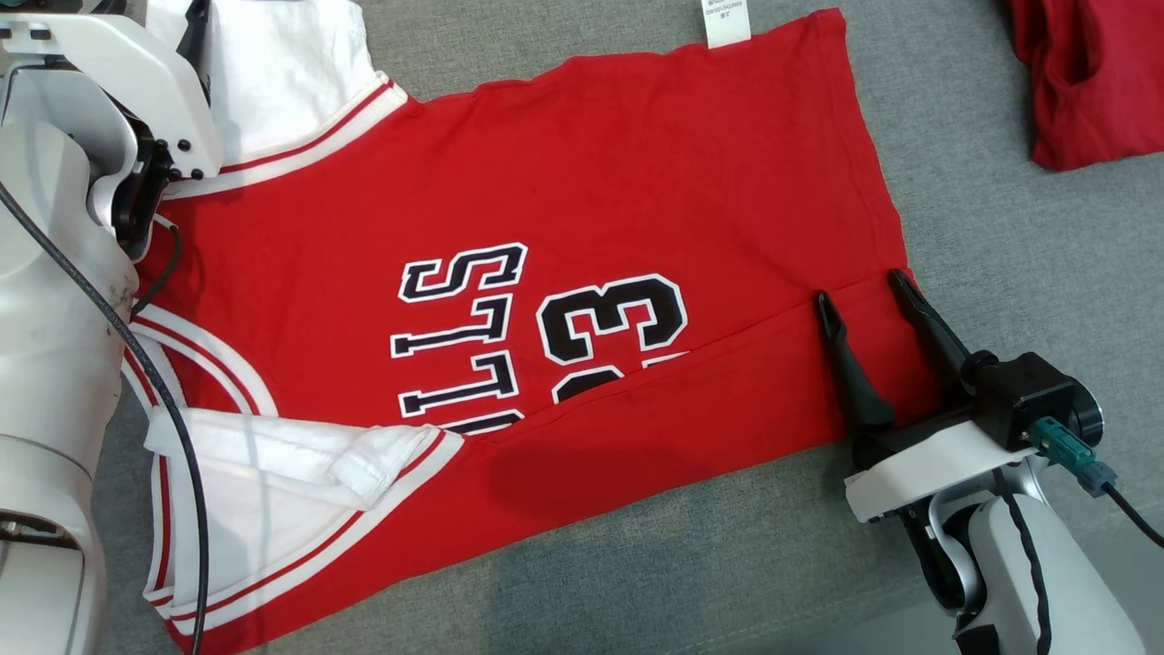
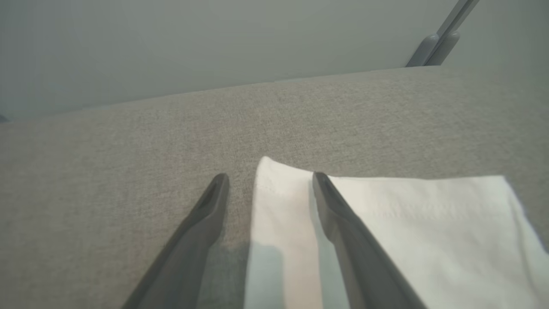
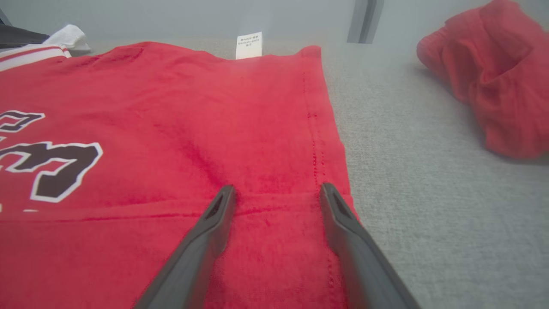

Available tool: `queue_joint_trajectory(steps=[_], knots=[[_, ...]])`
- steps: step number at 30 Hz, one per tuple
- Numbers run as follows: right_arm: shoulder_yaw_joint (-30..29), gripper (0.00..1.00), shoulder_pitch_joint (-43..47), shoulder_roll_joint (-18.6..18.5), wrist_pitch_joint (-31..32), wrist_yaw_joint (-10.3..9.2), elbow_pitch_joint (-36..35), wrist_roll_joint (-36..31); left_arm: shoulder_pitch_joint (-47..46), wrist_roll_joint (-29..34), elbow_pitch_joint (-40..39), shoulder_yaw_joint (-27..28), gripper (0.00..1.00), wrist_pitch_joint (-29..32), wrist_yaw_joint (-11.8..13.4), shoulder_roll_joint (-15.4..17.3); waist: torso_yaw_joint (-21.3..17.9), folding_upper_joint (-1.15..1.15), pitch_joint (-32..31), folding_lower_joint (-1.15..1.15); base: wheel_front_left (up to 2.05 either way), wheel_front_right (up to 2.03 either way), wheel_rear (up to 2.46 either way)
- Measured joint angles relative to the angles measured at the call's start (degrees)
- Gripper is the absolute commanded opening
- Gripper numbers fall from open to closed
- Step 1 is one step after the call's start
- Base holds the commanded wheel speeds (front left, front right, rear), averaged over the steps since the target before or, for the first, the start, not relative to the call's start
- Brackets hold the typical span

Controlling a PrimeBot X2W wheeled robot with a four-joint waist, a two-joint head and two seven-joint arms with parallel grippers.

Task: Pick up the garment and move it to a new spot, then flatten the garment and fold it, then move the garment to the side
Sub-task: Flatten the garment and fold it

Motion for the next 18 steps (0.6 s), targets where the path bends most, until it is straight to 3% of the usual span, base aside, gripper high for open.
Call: queue_joint_trajectory(steps=[3,5,6,7,8,9,18], knots=[[0.0,1.0,0.0,0.0,0.0,0.0,0.0,0.0,-0.4,0.0,1.2,-0.1,1.0,0.2,0.0,0.2,-0.5,0.0,0.2,0.0,0.0,0.0,0.0],[-0.1,1.0,0.0,0.0,0.0,0.0,0.0,-0.2,-0.9,0.0,1.7,-0.3,0.87,0.2,-0.1,0.3,-0.7,0.0,0.4,0.0,0.0,0.0,0.0],[-0.1,1.0,0.0,0.0,-0.1,0.0,0.0,-0.4,-1.2,0.0,1.9,-0.3,0.39,0.2,-0.1,0.3,-0.8,0.0,0.4,0.0,0.0,0.0,0.0],[-0.1,1.0,0.0,0.1,-0.1,0.0,0.0,-0.4,-1.5,0.0,2.0,-0.4,0.18,0.2,-0.4,0.3,-0.9,0.0,0.5,0.0,0.0,0.0,0.0],[-0.1,1.0,0.1,0.1,-0.1,0.0,0.0,-0.4,-1.6,0.0,2.3,-0.5,0.13,0.2,-0.5,0.3,-0.9,0.0,0.5,0.0,0.0,0.0,0.0],[-0.1,1.0,0.1,0.1,-0.2,0.0,0.0,-0.4,-1.6,0.0,2.5,-0.5,0.0,0.2,-0.5,0.3,-1.0,0.0,0.5,0.0,0.0,0.0,0.0],[-1.7,1.0,-0.3,0.1,-0.2,0.0,-1.6,-0.5,-2.3,-1.4,3.2,0.0,0.0,-1.1,-2.2,0.0,-0.6,0.0,1.0,0.0,0.0,0.0,0.0]])
